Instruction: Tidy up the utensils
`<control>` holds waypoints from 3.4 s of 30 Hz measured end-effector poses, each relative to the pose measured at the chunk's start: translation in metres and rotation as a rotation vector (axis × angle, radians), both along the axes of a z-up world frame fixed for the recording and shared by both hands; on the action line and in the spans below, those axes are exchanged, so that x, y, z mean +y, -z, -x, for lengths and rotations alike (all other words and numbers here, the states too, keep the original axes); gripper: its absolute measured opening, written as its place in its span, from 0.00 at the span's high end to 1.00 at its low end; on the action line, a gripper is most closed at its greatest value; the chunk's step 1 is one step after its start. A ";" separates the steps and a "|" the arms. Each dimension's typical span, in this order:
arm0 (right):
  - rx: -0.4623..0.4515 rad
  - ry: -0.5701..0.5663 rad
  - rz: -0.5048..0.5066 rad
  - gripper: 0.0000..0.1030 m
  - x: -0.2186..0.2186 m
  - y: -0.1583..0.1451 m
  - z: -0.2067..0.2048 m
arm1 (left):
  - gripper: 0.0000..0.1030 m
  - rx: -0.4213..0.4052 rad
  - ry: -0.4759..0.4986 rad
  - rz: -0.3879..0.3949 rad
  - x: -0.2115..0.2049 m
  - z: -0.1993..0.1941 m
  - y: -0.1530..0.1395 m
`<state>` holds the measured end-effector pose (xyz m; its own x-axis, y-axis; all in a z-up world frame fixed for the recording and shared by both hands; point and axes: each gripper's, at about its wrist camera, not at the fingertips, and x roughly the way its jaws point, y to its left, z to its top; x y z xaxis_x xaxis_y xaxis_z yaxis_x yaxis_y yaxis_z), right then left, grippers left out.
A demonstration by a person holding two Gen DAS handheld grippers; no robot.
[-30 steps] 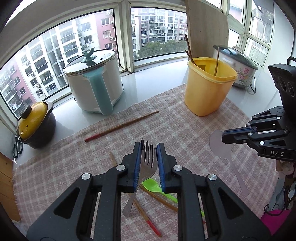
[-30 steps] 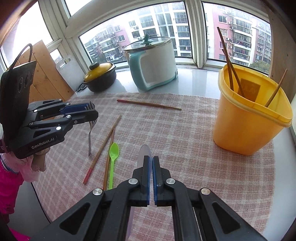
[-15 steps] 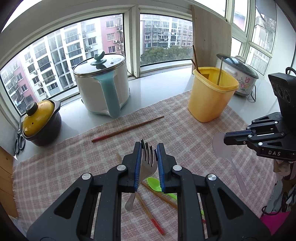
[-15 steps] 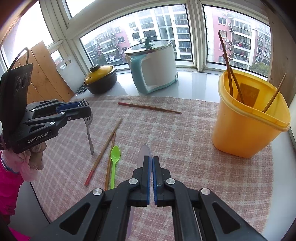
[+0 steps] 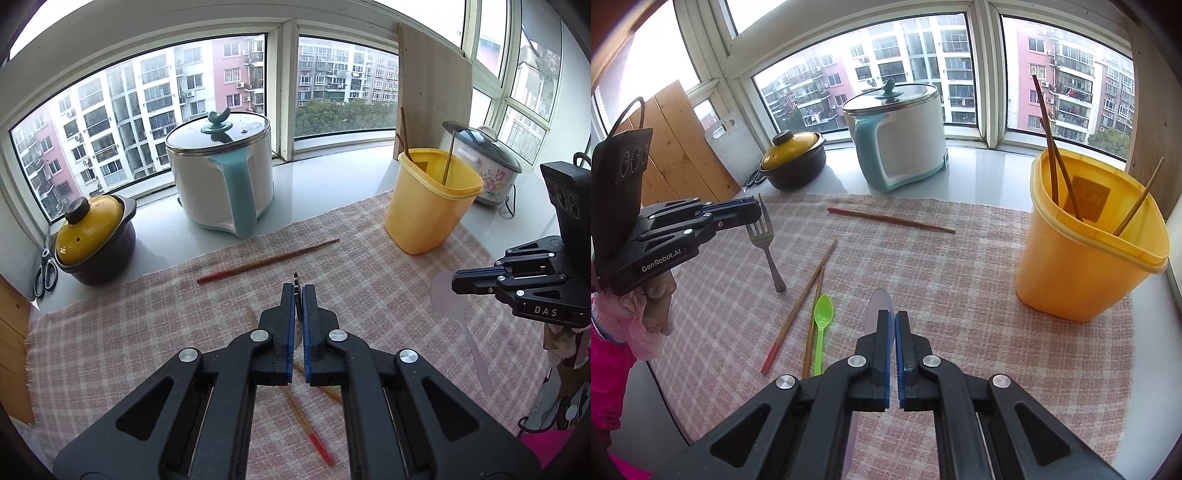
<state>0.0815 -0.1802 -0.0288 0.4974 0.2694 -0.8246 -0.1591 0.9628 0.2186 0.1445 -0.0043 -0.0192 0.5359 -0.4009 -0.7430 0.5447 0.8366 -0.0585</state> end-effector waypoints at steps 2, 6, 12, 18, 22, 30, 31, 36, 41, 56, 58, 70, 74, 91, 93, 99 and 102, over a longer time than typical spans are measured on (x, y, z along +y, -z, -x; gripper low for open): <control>-0.003 -0.001 0.000 1.00 0.000 0.000 0.000 | 0.99 -0.001 -0.007 0.007 0.002 0.000 -0.003; -0.017 -0.001 -0.002 1.00 -0.001 -0.006 0.000 | 1.00 -0.005 -0.013 0.021 0.004 0.001 -0.009; -0.045 0.016 -0.004 1.00 -0.009 -0.018 0.002 | 1.00 -0.041 -0.004 0.055 0.001 0.007 -0.029; -0.060 0.031 -0.002 1.00 -0.019 -0.025 0.006 | 1.00 -0.082 0.027 0.037 -0.016 0.011 -0.041; -0.056 0.046 -0.011 1.00 -0.026 -0.023 0.011 | 1.00 -0.041 0.067 0.007 -0.026 0.009 -0.028; -0.042 0.091 -0.025 1.00 -0.042 -0.019 0.022 | 1.00 0.041 0.015 -0.017 -0.024 -0.009 0.002; -0.044 0.098 -0.026 1.00 -0.045 -0.020 0.023 | 1.00 0.051 0.013 -0.016 -0.024 -0.009 0.004; -0.074 0.133 -0.027 1.00 -0.061 -0.032 0.025 | 1.00 0.072 -0.006 -0.018 -0.022 -0.010 0.010; -0.139 0.190 -0.028 1.00 -0.088 -0.056 0.021 | 1.00 0.067 -0.014 -0.018 -0.023 -0.004 0.009; -0.320 0.327 0.021 1.00 -0.158 -0.125 -0.021 | 1.00 0.063 -0.048 -0.009 -0.026 0.023 0.008; -0.340 0.349 0.032 1.00 -0.165 -0.129 -0.028 | 1.00 0.061 -0.058 -0.008 -0.024 0.025 0.007; -0.353 0.418 0.131 1.00 -0.185 -0.113 -0.074 | 1.00 0.074 -0.150 -0.011 0.002 0.035 0.009; -0.313 0.400 0.128 0.98 -0.185 -0.098 -0.083 | 0.95 0.084 -0.180 -0.016 0.013 0.038 0.012; -0.356 0.360 0.095 0.33 -0.170 -0.107 -0.040 | 0.70 0.116 -0.229 -0.039 0.047 0.049 0.031; -0.371 0.331 0.079 0.29 -0.162 -0.110 -0.030 | 0.70 0.121 -0.232 -0.040 0.050 0.051 0.033; -0.355 0.200 0.009 0.17 -0.128 -0.106 -0.003 | 0.70 0.144 -0.218 -0.042 0.052 0.053 0.041; -0.299 0.141 -0.018 0.17 -0.107 -0.092 0.010 | 0.70 0.151 -0.202 -0.053 0.051 0.047 0.047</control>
<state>0.0720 -0.2868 0.0632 0.7504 0.1937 -0.6320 -0.0844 0.9764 0.1990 0.0975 0.0463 -0.0665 0.4827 -0.2548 -0.8379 0.3543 0.9318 -0.0792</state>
